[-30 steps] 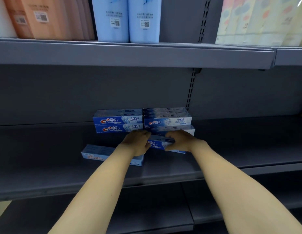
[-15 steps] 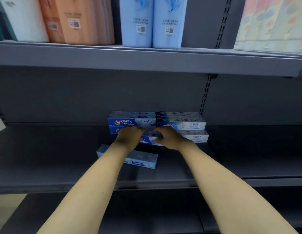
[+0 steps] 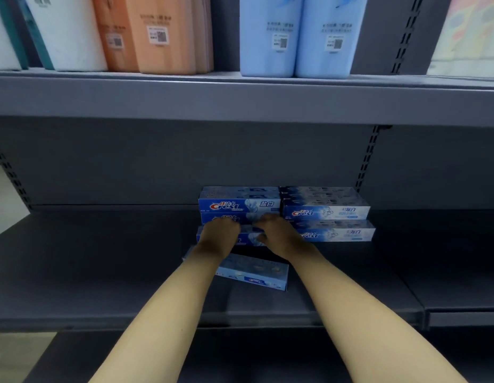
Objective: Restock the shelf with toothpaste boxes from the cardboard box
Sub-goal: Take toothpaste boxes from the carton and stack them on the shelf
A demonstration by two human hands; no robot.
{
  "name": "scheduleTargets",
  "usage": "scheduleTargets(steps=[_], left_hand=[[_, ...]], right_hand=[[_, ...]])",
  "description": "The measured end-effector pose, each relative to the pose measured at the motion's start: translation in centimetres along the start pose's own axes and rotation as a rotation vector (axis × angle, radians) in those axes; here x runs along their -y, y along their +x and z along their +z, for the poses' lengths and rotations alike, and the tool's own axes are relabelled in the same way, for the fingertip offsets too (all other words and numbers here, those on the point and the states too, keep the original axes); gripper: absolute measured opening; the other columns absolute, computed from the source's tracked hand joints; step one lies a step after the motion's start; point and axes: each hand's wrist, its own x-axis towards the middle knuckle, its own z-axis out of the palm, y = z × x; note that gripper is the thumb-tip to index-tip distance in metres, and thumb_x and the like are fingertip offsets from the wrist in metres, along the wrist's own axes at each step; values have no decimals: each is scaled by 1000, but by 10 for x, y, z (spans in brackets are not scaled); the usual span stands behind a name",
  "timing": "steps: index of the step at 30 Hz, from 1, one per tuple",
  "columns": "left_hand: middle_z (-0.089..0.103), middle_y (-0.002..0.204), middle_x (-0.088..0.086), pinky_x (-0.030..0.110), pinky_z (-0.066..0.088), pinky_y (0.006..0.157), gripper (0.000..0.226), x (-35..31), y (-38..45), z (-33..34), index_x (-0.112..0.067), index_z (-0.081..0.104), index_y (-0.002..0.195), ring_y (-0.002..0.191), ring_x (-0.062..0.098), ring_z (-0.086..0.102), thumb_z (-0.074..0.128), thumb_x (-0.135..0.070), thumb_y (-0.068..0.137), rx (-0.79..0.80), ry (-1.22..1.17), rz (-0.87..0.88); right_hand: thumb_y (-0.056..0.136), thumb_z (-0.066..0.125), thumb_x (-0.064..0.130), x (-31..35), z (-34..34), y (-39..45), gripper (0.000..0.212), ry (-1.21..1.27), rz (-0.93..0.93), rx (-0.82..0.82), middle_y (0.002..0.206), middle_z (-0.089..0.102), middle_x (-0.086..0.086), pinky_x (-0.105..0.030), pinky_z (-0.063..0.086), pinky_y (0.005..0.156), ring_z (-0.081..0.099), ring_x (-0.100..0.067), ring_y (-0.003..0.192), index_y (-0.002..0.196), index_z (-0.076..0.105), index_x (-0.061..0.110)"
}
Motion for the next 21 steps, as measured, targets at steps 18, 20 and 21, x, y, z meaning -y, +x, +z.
scheduleTargets(steps=[18, 20, 21], left_hand=[[62, 118, 13, 36, 50, 89, 25, 13, 41, 14, -6, 58, 116, 108, 28, 60, 45, -5, 95, -48, 31, 41], [61, 118, 12, 35, 49, 87, 25, 13, 42, 15, -7, 58, 117, 109, 26, 59, 46, -4, 95, -80, 45, 39], [60, 119, 12, 35, 49, 86, 26, 13, 43, 15, -7, 57, 118, 109, 26, 58, 46, -3, 94, -95, 45, 40]], right_hand=[[94, 48, 8, -1, 14, 33, 39, -223, 112, -72, 132, 43, -13, -35, 45, 99, 36, -26, 128, 133, 49, 3], [94, 48, 8, -1, 13, 35, 39, -232, 122, -68, 133, 42, -13, -34, 45, 99, 35, -26, 129, 132, 49, 3], [94, 49, 8, -1, 13, 36, 38, -232, 130, -66, 134, 41, -12, -34, 45, 99, 34, -26, 129, 132, 49, 3]])
